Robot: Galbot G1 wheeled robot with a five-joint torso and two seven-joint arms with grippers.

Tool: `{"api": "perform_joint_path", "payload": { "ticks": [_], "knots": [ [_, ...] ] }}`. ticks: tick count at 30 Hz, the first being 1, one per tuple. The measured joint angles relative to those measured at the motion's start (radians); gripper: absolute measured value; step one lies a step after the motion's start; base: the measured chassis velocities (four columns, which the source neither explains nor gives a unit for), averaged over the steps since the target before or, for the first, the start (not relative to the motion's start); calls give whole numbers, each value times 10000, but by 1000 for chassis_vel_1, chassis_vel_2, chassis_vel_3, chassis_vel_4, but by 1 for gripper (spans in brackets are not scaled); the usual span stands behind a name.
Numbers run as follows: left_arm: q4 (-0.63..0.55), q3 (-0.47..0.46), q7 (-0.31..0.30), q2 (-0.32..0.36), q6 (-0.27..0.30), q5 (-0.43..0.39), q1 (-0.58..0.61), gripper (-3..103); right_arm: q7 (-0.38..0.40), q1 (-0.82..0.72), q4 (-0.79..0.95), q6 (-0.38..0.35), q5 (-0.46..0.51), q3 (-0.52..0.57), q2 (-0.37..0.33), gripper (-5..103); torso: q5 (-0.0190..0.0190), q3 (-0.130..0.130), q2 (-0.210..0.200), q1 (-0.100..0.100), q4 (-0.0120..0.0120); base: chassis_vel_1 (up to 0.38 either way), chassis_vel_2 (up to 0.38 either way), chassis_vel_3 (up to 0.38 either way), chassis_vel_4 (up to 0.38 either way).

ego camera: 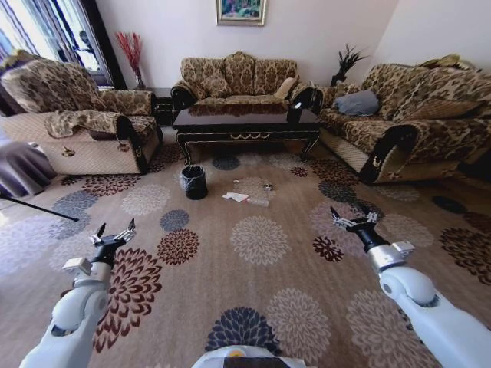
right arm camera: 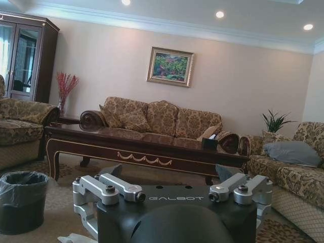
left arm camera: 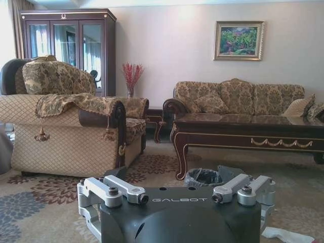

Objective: Move to the front of the table and pick up the trash from the floor, then place it into the trash bin.

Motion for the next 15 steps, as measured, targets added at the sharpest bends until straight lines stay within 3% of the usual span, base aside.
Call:
{"api": "perform_joint_path", "payload": {
  "ticks": [15],
  "knots": [
    [6,5,4,1,-5,-14,-11,100,625,205,-76,514,-359,-176,86,100,0,-376,-576,-200,0,0,0,0,0]
  ]
}}
